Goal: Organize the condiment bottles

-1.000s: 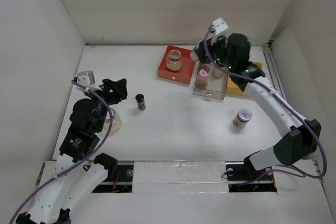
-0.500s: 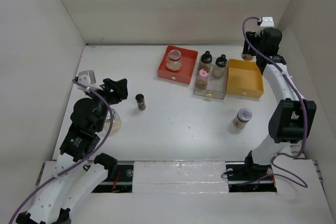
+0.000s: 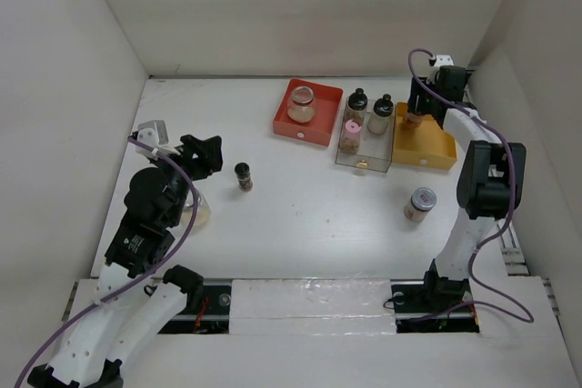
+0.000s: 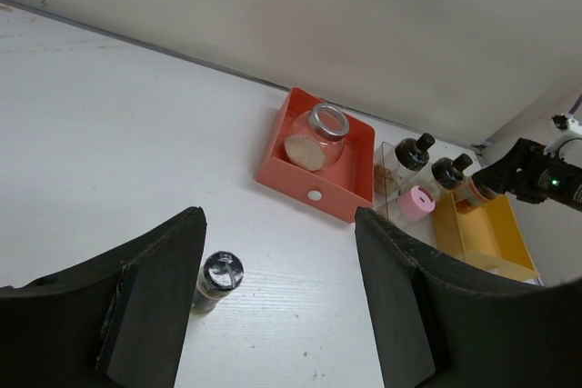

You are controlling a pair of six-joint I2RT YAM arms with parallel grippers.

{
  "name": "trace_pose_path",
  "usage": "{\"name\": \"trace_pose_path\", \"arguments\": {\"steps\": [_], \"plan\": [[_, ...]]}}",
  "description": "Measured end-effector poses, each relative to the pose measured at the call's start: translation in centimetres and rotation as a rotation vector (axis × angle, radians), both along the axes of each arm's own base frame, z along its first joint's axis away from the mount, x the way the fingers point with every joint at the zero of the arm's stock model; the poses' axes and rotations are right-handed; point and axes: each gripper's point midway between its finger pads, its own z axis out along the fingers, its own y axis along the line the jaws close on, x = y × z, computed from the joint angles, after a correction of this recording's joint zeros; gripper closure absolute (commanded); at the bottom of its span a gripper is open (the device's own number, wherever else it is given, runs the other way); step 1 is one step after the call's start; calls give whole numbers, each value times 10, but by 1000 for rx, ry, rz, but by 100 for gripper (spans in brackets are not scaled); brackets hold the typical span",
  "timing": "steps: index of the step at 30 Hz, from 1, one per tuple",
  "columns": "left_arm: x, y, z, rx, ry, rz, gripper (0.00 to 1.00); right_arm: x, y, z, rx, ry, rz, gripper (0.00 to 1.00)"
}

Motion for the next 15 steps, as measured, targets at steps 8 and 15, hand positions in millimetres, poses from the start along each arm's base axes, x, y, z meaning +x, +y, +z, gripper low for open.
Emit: {"name": "trace_pose_path", "arguments": {"steps": [8, 15], "plan": [[2, 0, -2, 4, 7, 3, 38, 12, 15, -30, 6, 38, 27, 44], [2, 0, -2, 3, 7, 3, 38, 17, 24, -31, -3, 35, 31, 26]]}}
